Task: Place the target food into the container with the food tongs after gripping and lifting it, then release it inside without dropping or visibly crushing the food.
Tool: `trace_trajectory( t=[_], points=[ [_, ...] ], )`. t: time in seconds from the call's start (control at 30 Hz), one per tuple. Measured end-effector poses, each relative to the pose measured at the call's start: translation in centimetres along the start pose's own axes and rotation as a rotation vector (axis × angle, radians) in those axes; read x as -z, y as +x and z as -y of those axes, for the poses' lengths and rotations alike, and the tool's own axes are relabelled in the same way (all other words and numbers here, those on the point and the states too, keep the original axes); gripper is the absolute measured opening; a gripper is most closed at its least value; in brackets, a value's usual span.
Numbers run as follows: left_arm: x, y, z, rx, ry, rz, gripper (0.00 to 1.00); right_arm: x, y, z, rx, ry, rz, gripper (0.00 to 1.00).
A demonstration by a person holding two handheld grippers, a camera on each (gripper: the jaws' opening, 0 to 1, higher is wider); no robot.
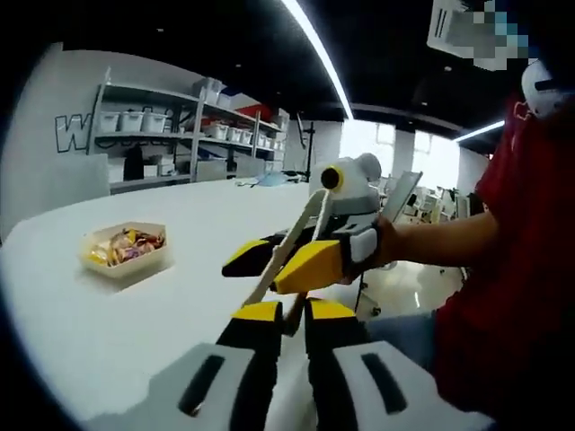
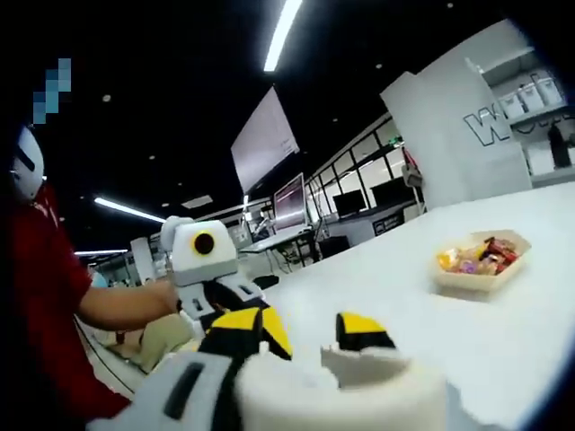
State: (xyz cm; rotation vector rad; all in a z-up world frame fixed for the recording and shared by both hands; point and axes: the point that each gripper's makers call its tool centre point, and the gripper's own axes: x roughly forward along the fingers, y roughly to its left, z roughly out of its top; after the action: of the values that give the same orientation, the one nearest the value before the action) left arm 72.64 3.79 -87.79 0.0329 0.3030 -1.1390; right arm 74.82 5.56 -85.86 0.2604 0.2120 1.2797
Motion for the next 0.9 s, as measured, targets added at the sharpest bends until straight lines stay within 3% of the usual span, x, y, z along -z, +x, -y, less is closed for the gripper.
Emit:
trace_trajectory(
  t=[0.13, 0.2, 0.27, 0.53, 0.7, 0.9],
  points=[
    [-0.1, -0.1, 0.4, 0.022, 0.035, -0.01, 0.02, -0.5, -0.3, 0.1, 0.003, 0.0, 0.013, 0.34],
    [0.0, -0.1, 0.7, 0.038, 0.068, -0.017, 0.01, -1.6, -0.8, 0.5, 0.011, 0.007, 0.061, 0.31],
    [-0.5, -0.3, 0.4, 0.033, 0.069, -0.002, 0.01, -1.7, -1.1, 0.5, -0.001, 0.03, 0.059, 0.3],
    [-0.4, -0.5, 0.7, 0.049, 0.112, -0.034, 0.01, -1.5, -1.7, 0.7, 0.008, 0.023, 0.051, 0.32],
    [0.1, -1.1, 0.7, 0.06, 0.14, -0.066, 0.01, -1.1, -2.4, 0.9, 0.018, -0.06, -0.012, 0.4],
    [0.6, -1.6, 0.6, 0.065, 0.149, -0.09, 0.01, -0.6, -3.1, 0.9, 0.015, -0.073, -0.034, 0.36]
  ],
)
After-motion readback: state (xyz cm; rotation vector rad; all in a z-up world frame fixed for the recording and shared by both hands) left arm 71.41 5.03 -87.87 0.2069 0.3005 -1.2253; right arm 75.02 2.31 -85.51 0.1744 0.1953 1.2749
